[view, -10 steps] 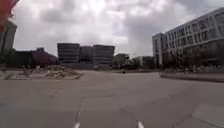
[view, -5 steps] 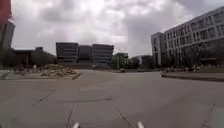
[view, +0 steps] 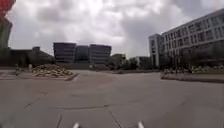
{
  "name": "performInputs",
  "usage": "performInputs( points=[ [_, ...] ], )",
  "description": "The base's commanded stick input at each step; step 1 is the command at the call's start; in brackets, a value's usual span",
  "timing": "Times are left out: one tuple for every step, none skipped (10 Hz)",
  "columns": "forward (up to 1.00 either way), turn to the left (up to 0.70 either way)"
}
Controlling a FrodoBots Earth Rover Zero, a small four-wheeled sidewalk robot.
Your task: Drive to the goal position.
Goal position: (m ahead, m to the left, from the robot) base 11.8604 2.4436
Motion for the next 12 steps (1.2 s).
performInputs(
  points=[
    [0.60, 0.00],
    [0.60, 0.00],
    [0.60, -0.01],
    [0.60, -0.07],
    [0.60, -0.14],
    [0.60, -0.03],
    [0.60, 0.00],
    [0.60, 0.00],
    [0.60, 0.00],
    [0.60, -0.05],
    [0.60, -0.11],
    [0.60, -0.14]
  ],
)
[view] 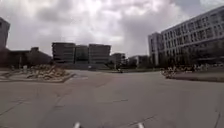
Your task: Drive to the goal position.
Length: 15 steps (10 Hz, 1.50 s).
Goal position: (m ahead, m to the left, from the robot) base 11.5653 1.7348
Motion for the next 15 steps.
performInputs(
  points=[
    [0.60, -0.15],
    [0.60, -0.03],
    [0.60, 0.00],
    [0.60, 0.00],
    [0.60, 0.00],
    [0.60, 0.00],
    [0.60, 0.00],
    [0.60, 0.00],
    [0.60, 0.00],
    [0.60, -0.02],
    [0.60, -0.07],
    [0.60, -0.12],
    [0.60, -0.09],
    [0.60, 0.00],
    [0.60, 0.00]
  ],
)
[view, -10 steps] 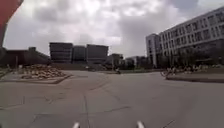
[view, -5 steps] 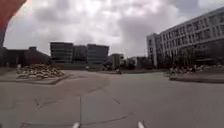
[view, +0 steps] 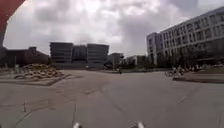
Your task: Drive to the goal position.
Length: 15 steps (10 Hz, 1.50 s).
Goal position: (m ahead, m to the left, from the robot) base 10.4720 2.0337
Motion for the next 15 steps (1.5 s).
performInputs(
  points=[
    [0.60, 0.00],
    [0.60, 0.00],
    [0.60, 0.00],
    [0.60, 0.00],
    [0.60, 0.00],
    [0.60, 0.00],
    [0.60, 0.00],
    [0.60, 0.00],
    [0.60, 0.00],
    [0.60, 0.00],
    [0.60, 0.00],
    [0.60, 0.00],
    [0.60, -0.01],
    [0.60, -0.05],
    [0.60, -0.10]
  ],
)
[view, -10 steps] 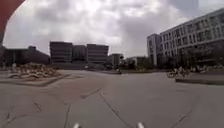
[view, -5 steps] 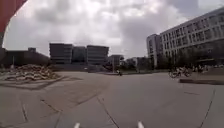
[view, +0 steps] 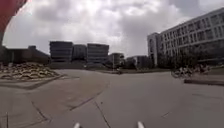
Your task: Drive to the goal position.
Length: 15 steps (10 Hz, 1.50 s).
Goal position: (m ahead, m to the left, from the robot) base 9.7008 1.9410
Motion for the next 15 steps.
performInputs(
  points=[
    [0.60, -0.15],
    [0.60, -0.13],
    [0.60, -0.11],
    [0.60, -0.07],
    [0.60, 0.00],
    [0.60, 0.00],
    [0.60, 0.00],
    [0.60, 0.00],
    [0.60, 0.00],
    [0.60, -0.01],
    [0.60, -0.08],
    [0.60, -0.14],
    [0.60, -0.04],
    [0.60, -0.02],
    [0.60, 0.00]
  ],
)
